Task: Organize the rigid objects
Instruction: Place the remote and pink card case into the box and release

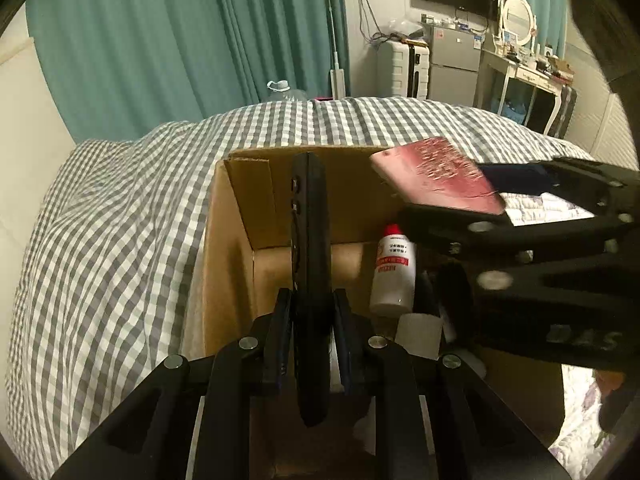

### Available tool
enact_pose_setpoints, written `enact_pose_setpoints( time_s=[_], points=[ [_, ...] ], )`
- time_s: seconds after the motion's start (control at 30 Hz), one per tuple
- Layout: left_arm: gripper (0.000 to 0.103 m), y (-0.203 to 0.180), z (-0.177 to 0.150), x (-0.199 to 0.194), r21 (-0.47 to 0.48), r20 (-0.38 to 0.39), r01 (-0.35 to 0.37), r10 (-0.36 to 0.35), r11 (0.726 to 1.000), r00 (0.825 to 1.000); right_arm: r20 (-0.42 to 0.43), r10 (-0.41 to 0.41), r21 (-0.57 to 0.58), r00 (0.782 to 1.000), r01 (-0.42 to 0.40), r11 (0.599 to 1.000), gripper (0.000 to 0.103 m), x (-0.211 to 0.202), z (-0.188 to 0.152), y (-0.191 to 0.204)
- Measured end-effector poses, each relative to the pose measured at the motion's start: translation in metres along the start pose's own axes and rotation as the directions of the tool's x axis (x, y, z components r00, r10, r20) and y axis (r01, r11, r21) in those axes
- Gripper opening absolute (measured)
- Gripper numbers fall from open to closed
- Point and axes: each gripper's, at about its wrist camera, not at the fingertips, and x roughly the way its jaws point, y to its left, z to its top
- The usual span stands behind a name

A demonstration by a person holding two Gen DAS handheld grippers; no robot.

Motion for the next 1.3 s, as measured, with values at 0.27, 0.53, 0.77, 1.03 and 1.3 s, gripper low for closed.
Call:
enact_pose_setpoints(
  time_s=[0.27,0.53,0.77,1.03,1.3],
  points=[
    [0.023,0.007,0.007,0.003,-0.033,-0.004,0.020,-0.020,0.999,1.000,0.003,0.002,0.026,1.000,-0.003,1.000,0.073,0.015,0.009,-0.004],
    [0.044,0.006,0.007,-0.001,-0.039,0.015,0.010,-0.010,0.999,1.000,0.006,0.054,0.083,0.998,-0.055,0.995,0.075,0.016,0.009,-0.008],
    [0.051,0.009,0.012,-0.005,-0.068,0.030,-0.008,0.010,0.998,0.999,0.050,0.015,0.076,0.999,-0.018,0.997,0.075,-0.013,0.009,-0.011],
    [0.063,-0.009,0.019,-0.052,-0.063,0.181,-0.034,0.045,0.997,0.982,0.089,-0.085,0.071,0.992,0.079,0.994,0.075,-0.063,0.004,-0.024],
    [0.066,-0.025,0.023,-0.114,-0.042,0.330,-0.097,0.106,0.994,0.938,0.126,-0.154,0.113,0.980,0.140,0.984,0.088,-0.125,-0.010,-0.037]
  ],
)
